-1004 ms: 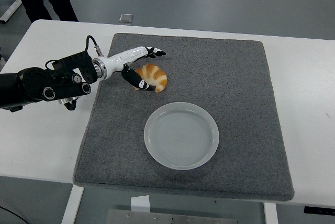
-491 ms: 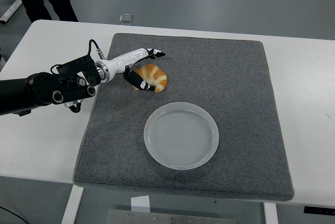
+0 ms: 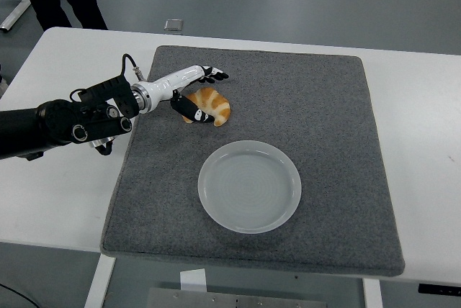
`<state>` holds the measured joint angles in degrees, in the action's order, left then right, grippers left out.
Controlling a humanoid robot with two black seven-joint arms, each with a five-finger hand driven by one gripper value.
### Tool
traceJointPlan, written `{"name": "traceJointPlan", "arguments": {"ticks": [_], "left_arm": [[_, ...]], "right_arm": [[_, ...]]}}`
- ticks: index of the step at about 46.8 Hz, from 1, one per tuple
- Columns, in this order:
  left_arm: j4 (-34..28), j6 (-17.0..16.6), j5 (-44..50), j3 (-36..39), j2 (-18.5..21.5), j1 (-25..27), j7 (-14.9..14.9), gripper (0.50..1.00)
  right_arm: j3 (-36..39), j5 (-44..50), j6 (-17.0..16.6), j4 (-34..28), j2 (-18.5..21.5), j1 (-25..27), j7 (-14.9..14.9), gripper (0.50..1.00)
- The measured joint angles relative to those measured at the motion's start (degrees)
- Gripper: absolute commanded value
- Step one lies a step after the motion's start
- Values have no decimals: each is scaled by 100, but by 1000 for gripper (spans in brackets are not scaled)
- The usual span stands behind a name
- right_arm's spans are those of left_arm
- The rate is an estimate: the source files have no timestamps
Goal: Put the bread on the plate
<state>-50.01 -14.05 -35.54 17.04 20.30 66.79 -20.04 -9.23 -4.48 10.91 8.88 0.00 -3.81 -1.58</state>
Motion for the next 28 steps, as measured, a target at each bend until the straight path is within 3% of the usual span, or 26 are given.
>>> {"name": "traceJointPlan", "arguments": {"ticks": [5,12,28], "left_arm": [[0,29,41,0,0,-44,0,754],[-7,61,64,0,9,-68,0,500],[-72,88,-11,-3,41,46,-49,500]], "right_arm": [[0,0,0,0,0,2,-1,952],[0,0,7,0,0,-4,0,952],[0,0,9,0,0,2,-1,954]]}}
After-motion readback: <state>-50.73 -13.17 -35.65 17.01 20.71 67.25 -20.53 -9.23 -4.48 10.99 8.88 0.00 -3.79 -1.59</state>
